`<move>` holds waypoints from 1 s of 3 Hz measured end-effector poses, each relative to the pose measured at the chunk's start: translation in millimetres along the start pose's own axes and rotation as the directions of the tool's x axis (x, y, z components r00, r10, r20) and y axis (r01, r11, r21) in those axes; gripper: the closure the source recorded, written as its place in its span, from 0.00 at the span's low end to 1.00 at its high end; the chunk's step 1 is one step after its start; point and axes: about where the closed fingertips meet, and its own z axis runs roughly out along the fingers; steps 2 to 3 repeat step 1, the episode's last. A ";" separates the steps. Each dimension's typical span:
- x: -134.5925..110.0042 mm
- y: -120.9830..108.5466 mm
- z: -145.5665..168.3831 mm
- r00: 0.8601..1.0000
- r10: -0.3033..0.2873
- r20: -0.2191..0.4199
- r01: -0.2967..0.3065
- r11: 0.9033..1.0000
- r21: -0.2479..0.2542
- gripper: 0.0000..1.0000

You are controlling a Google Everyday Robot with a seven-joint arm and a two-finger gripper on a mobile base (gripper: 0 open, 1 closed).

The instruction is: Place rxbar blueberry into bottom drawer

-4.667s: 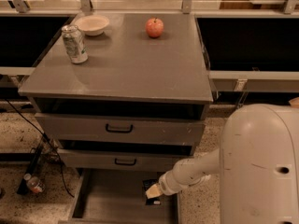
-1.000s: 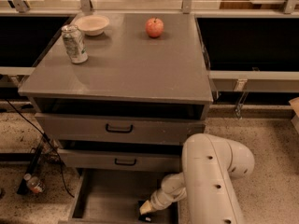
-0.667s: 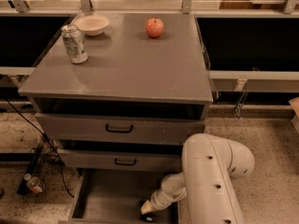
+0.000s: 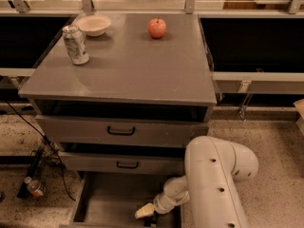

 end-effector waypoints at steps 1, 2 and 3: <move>0.0 0.0 0.0 1.000 0.000 0.000 0.000 1.000 0.000 0.00; 0.0 0.0 0.0 1.000 0.000 0.000 0.000 1.000 0.000 0.00; 0.0 0.0 0.0 1.000 0.000 0.000 0.000 1.000 0.000 0.00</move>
Offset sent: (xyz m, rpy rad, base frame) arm 0.0000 0.0000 0.0000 0.0000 0.0000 0.0000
